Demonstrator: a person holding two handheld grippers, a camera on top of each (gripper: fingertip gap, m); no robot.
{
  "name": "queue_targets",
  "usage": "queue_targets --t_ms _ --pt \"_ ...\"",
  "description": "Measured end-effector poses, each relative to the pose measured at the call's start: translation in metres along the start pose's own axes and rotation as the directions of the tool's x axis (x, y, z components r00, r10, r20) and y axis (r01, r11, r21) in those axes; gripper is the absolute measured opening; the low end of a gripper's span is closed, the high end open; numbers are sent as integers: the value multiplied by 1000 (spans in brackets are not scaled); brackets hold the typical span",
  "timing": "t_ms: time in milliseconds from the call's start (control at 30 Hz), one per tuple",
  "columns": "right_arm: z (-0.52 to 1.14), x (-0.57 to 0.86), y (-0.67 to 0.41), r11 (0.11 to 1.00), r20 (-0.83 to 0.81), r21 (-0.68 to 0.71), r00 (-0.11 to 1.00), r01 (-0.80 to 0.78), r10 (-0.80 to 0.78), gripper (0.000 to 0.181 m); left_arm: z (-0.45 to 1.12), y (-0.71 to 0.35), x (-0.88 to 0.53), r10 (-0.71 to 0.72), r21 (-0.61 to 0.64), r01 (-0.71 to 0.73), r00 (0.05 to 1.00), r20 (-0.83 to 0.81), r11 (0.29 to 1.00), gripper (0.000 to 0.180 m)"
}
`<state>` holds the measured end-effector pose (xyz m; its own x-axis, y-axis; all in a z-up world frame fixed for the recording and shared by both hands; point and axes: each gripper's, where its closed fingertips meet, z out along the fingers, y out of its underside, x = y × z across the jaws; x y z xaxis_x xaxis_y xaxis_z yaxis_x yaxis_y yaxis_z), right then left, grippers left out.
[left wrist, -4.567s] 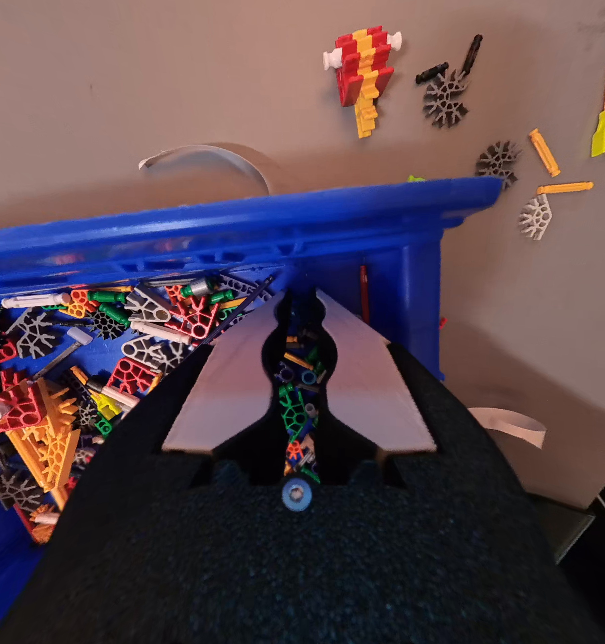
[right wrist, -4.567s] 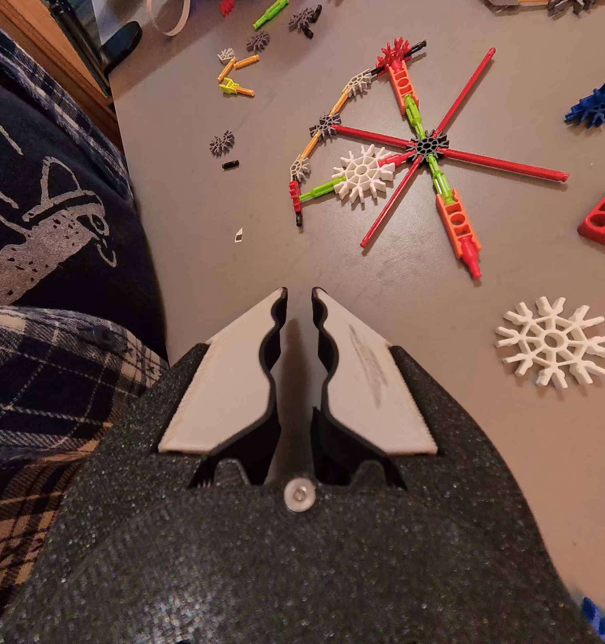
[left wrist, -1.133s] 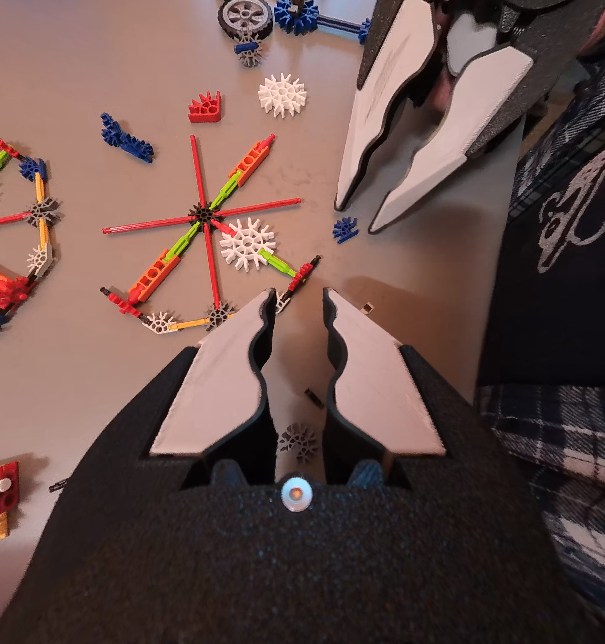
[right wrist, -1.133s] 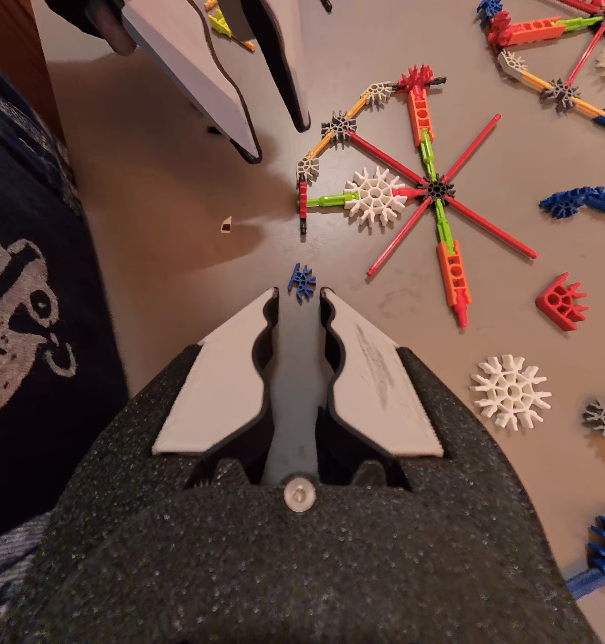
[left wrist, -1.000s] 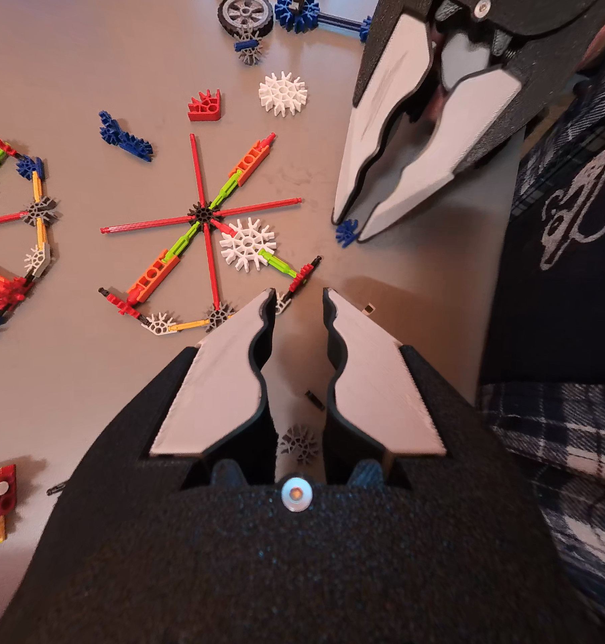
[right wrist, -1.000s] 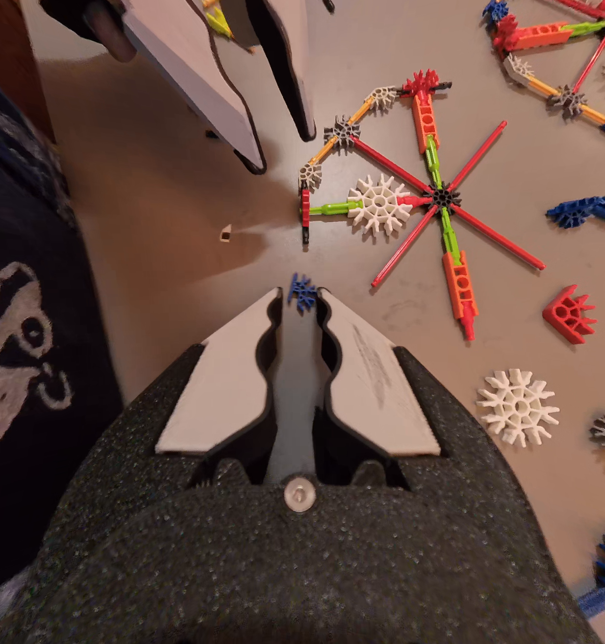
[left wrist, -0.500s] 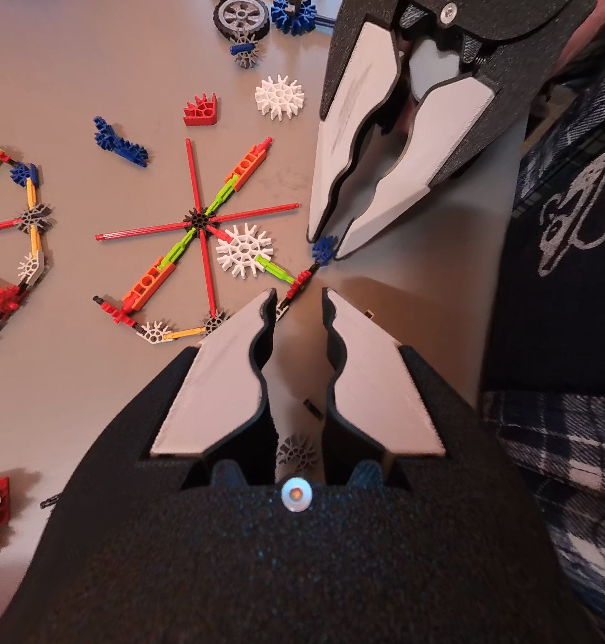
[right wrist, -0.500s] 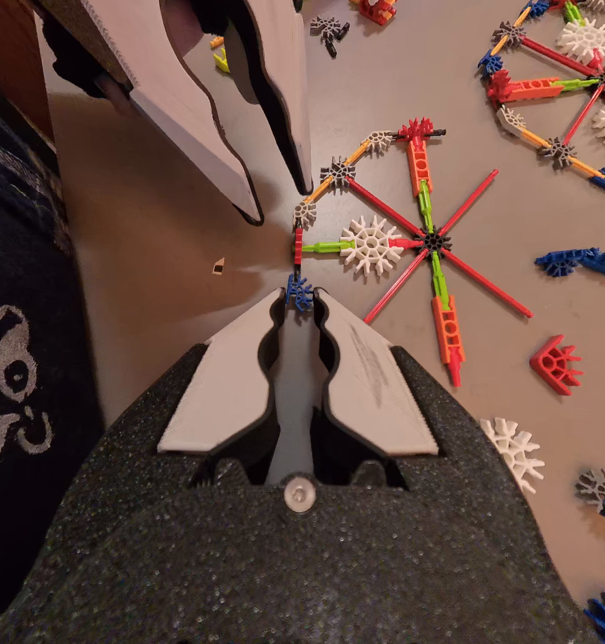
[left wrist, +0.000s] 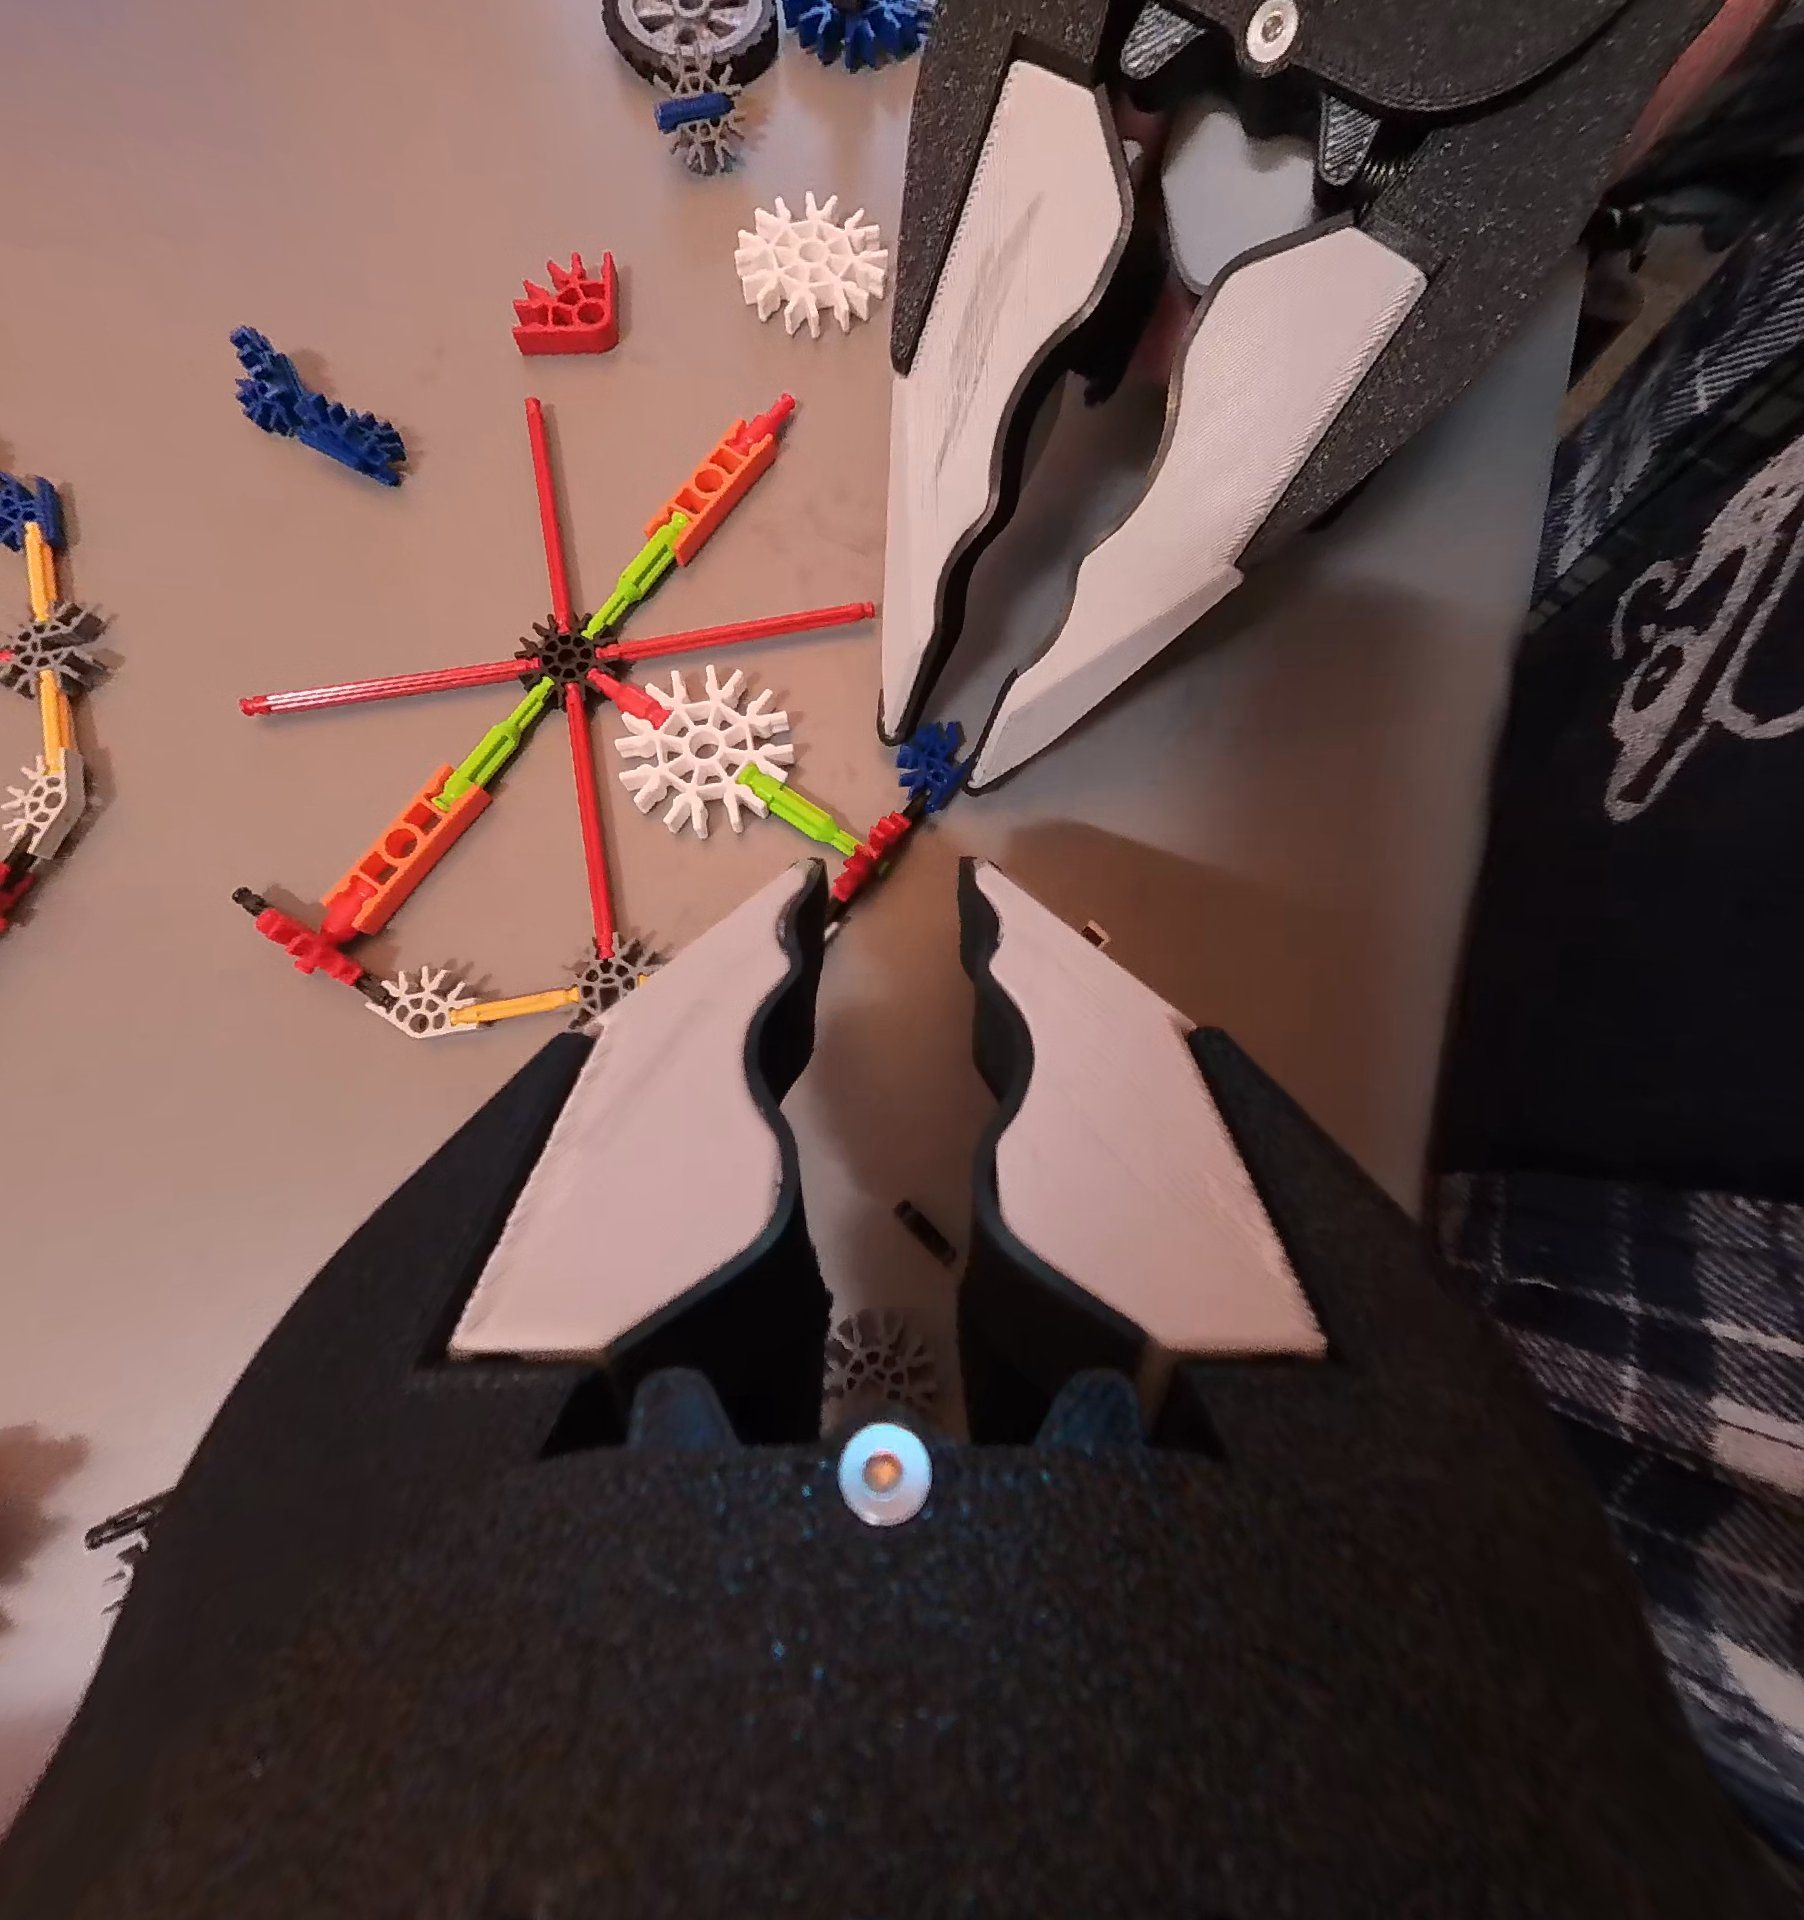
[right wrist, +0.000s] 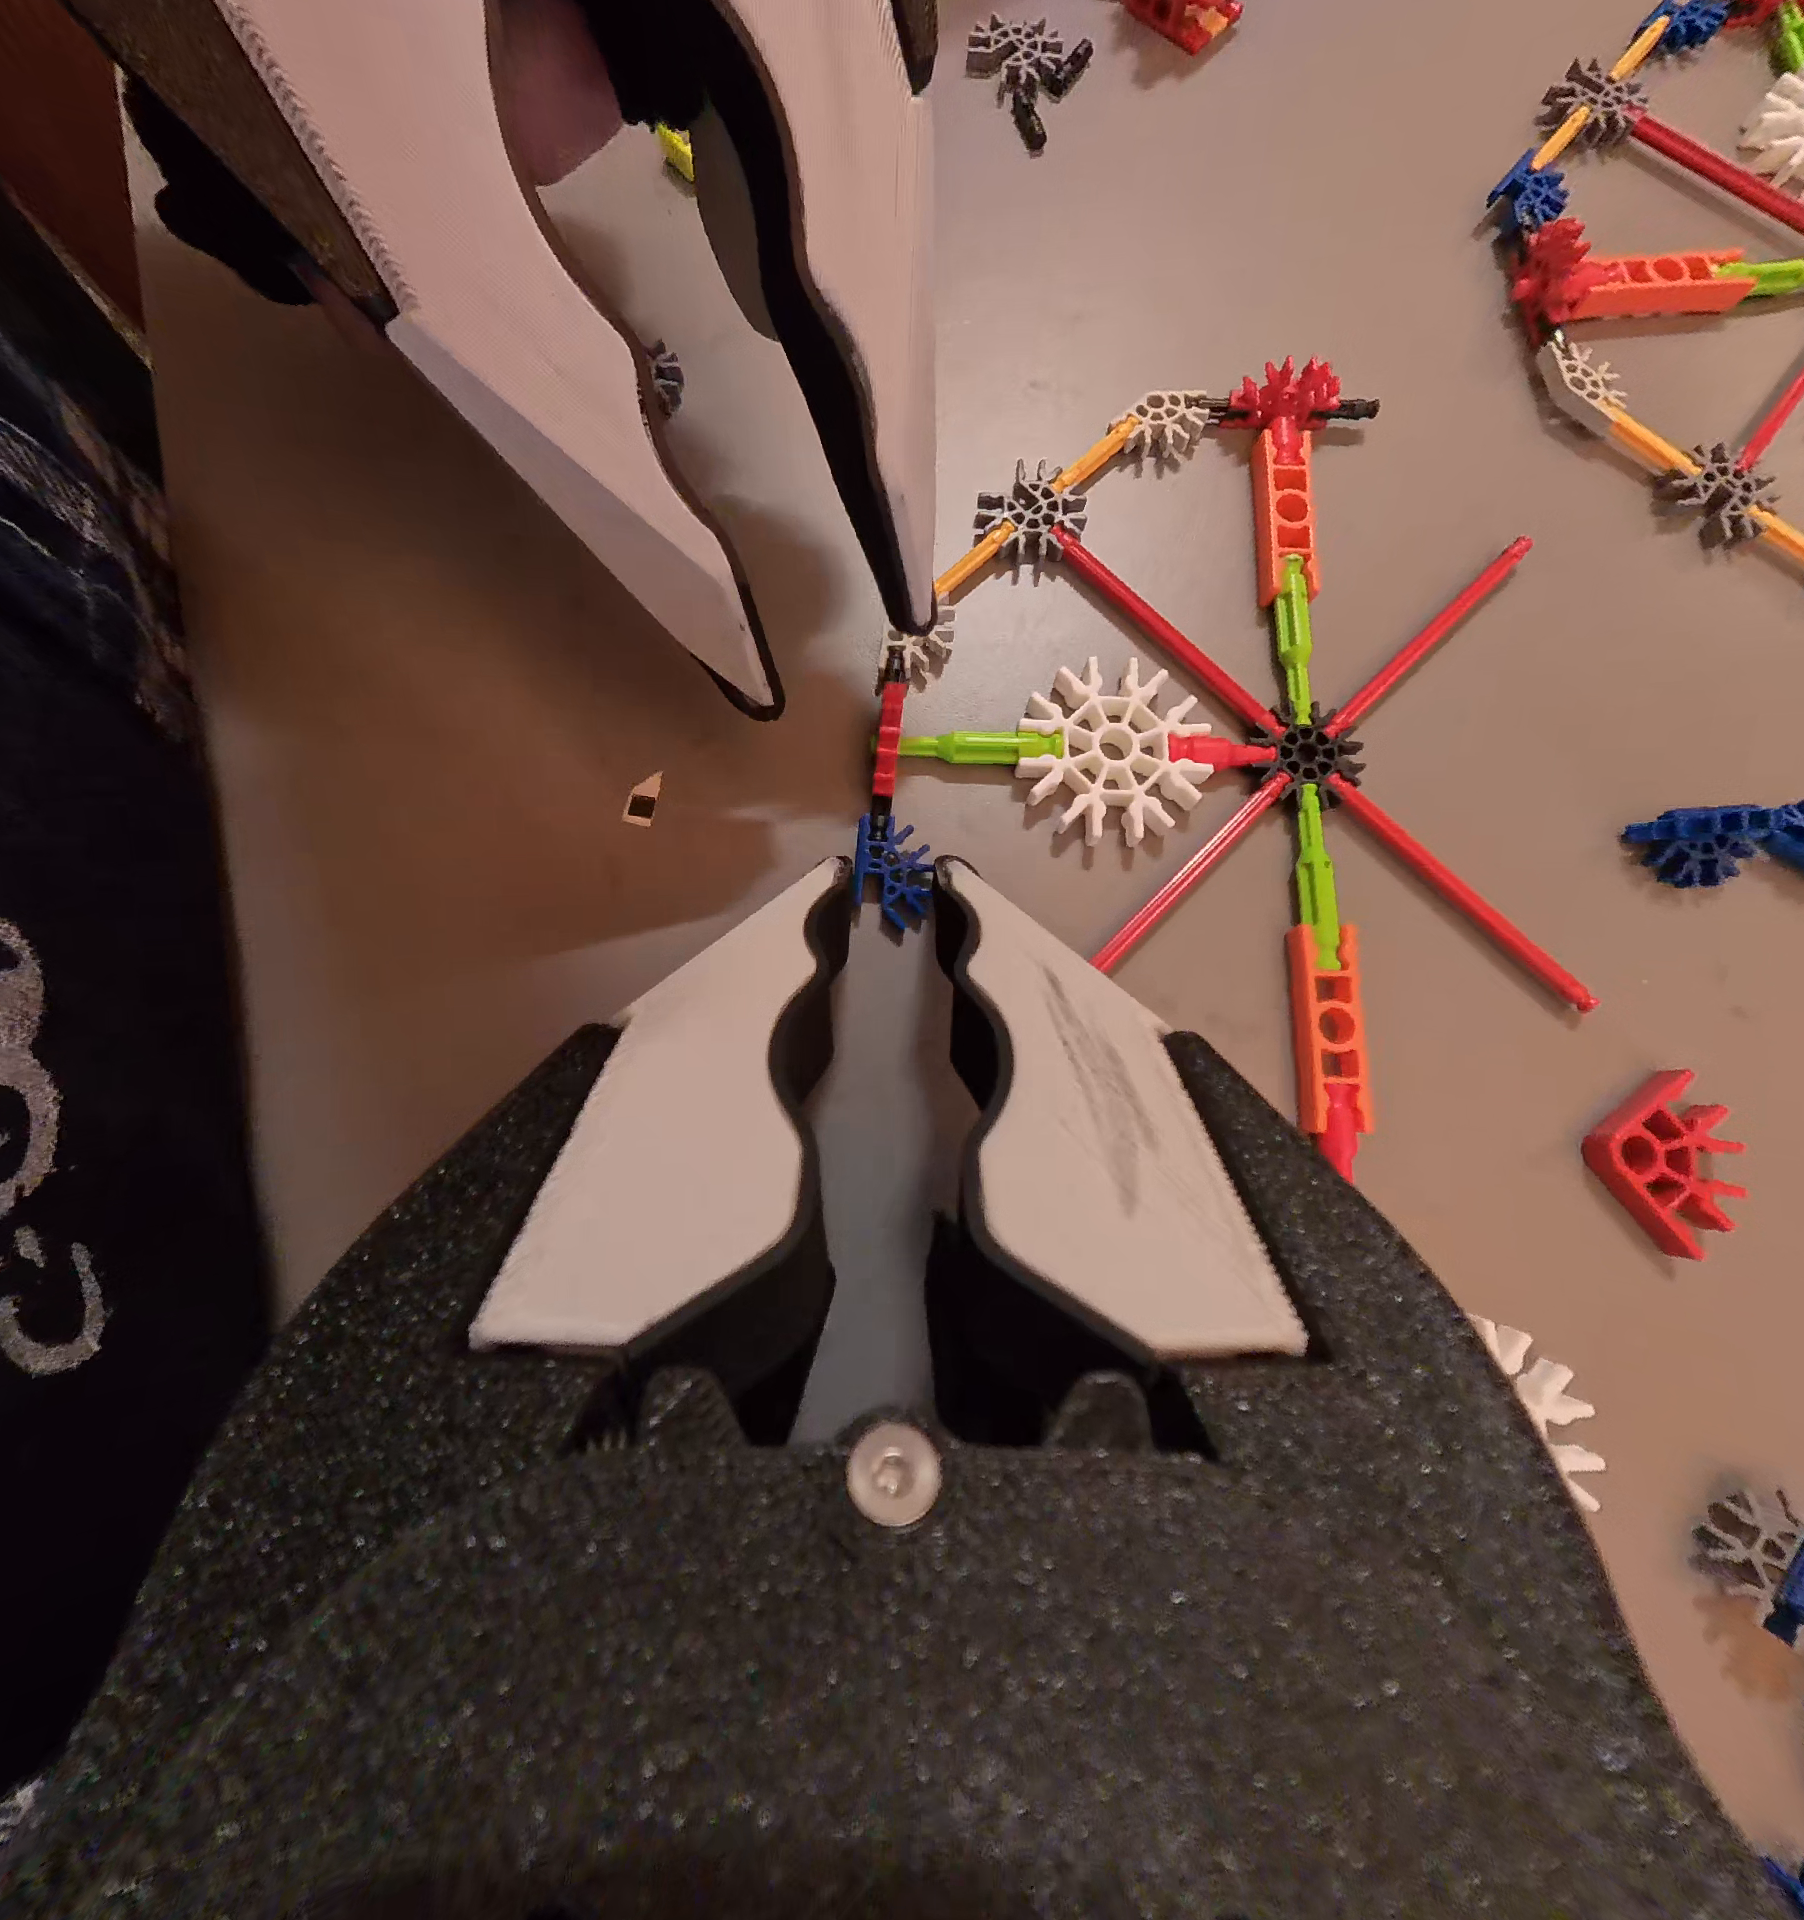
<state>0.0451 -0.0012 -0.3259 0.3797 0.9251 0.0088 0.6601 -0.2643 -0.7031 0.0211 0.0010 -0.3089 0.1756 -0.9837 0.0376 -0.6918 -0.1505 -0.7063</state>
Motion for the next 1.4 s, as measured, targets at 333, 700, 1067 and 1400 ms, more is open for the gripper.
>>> queue_targets --t_ms 333,700,1067,1400 --pt "-1 0 1 1000 -3 0 1000 -6 6 20 -1 1 -3 7 -5 -7 1000 4 1000 23" --pt "-3 1 -3 1000 -11 16 1000 -5 5 21 -1 0 -6 3 1 -3 1000 7 1000 23" --pt "-6 1 -7 999 -13 42 1000 -27 28 21 0 0 -7 10 0 -10 1000 -1 1000 23" --pt "-10 1 -11 997 -5 62 999 -44 44 22 -2 2 -7 4 0 -4 1000 0 1000 23"
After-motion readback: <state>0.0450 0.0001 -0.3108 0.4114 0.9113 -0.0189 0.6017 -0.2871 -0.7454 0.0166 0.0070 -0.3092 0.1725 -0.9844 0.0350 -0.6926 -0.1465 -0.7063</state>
